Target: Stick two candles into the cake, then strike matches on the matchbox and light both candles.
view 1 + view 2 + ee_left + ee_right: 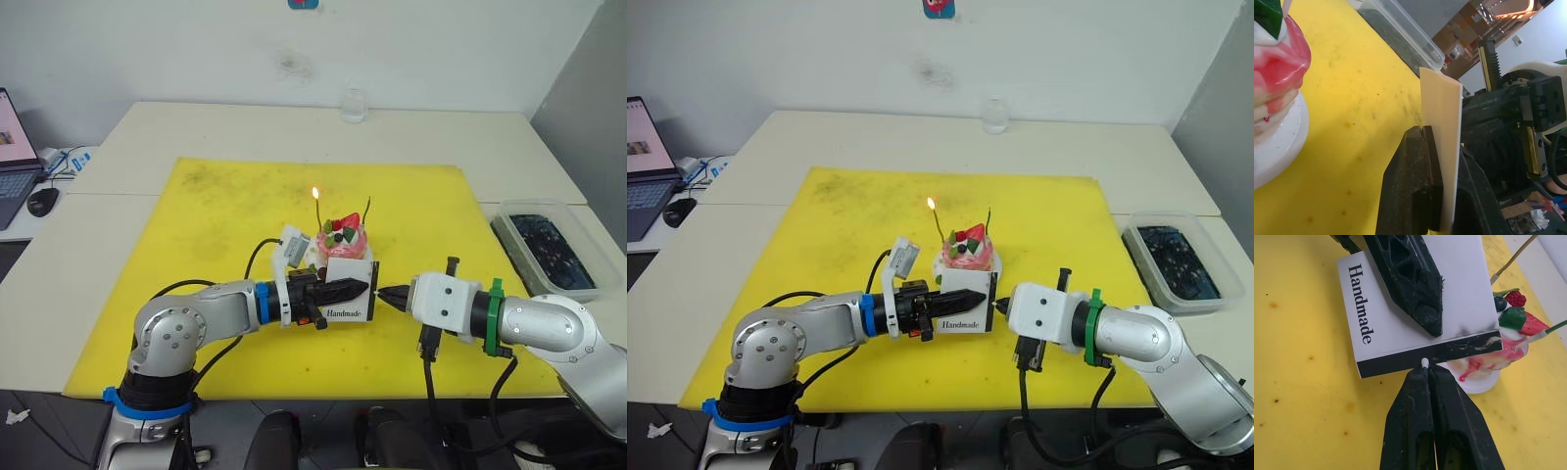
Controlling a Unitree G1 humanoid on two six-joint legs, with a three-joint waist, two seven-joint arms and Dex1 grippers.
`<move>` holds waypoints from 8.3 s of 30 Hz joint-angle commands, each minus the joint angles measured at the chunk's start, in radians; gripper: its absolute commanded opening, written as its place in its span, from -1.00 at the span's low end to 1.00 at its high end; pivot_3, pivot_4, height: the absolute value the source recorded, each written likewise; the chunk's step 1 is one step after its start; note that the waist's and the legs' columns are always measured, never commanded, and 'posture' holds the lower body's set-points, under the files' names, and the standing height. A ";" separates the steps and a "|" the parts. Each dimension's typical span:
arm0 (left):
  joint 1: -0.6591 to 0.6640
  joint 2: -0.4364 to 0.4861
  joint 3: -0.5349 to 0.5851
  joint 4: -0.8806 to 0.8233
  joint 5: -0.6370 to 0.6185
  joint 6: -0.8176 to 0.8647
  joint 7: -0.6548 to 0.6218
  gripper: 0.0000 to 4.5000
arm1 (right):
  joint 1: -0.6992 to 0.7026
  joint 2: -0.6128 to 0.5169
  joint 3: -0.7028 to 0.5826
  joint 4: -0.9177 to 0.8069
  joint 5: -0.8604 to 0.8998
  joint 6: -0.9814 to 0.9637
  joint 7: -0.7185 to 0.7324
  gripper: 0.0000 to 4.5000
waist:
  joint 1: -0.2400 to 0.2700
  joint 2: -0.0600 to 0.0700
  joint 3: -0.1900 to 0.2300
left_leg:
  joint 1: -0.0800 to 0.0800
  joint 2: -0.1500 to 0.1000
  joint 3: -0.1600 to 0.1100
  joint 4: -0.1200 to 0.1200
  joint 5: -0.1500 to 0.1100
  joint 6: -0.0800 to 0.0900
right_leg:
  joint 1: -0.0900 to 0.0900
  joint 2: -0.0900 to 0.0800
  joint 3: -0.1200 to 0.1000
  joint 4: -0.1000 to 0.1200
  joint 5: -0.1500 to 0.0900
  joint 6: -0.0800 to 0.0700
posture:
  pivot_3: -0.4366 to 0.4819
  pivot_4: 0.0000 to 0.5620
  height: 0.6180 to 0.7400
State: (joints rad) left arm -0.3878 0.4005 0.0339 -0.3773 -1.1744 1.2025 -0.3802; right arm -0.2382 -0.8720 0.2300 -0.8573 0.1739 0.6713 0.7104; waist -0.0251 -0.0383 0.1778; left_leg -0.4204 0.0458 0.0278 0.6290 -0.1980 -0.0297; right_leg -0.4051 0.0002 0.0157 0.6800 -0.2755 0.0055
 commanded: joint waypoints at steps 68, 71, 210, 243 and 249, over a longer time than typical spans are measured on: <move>0.193 0.247 -0.019 -0.157 0.082 -0.135 -0.234 -1.00 | -0.467 0.161 0.030 0.409 -0.161 -0.143 0.037 -0.98 | -0.001 -0.001 0.001 | 0.001 0.001 0.001 -0.001 0.000 0.000 | 0.000 -0.003 0.001 0.000 -0.001 -0.001 | -0.05 -0.47 1.00; 0.188 0.239 -0.022 -0.161 0.076 -0.134 -0.223 -1.00 | -0.459 0.170 0.033 0.422 -0.179 -0.163 0.042 -0.98 | -0.001 -0.001 0.001 | 0.001 0.001 0.002 -0.001 0.000 0.000 | 0.000 -0.003 0.001 0.000 0.000 -0.001 | -0.05 -0.47 1.00; 0.176 0.145 -0.034 -0.161 0.037 -0.083 -0.075 -1.00 | 0.093 0.228 -0.744 0.445 -0.073 0.003 -0.288 0.98 | -0.003 0.003 -0.001 | 0.002 0.000 0.002 0.000 0.000 0.000 | 0.001 0.001 0.002 0.001 0.000 0.000 | -0.05 -0.47 1.00; 0.076 0.285 0.085 -0.094 -0.147 0.274 0.112 0.93 | 0.190 -0.114 -0.500 0.071 0.499 0.192 0.170 1.00 | -0.001 0.001 0.000 | 0.002 0.001 0.001 0.000 0.000 0.000 | 0.001 -0.001 0.001 0.000 0.001 0.001 | -0.05 -0.47 1.00; 0.122 0.535 0.156 -0.196 -0.065 0.171 -0.094 0.93 | 0.175 -0.164 -0.536 0.089 0.489 0.163 0.205 1.00 | -0.001 0.000 0.001 | 0.002 0.001 0.001 0.000 0.000 0.000 | 0.000 -0.003 0.001 0.000 0.000 0.000 | -0.05 -0.47 1.00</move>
State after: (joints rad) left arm -0.2811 0.8767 0.1511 -0.5107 -1.2875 1.4479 -0.3787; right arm -0.0565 -1.0168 -0.2594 -0.7682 0.6595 0.8637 0.8962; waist -0.0262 -0.0381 0.1784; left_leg -0.4183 0.0468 0.0292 0.6282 -0.1982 -0.0298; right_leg -0.4047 -0.0026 0.0169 0.6797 -0.2756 0.0047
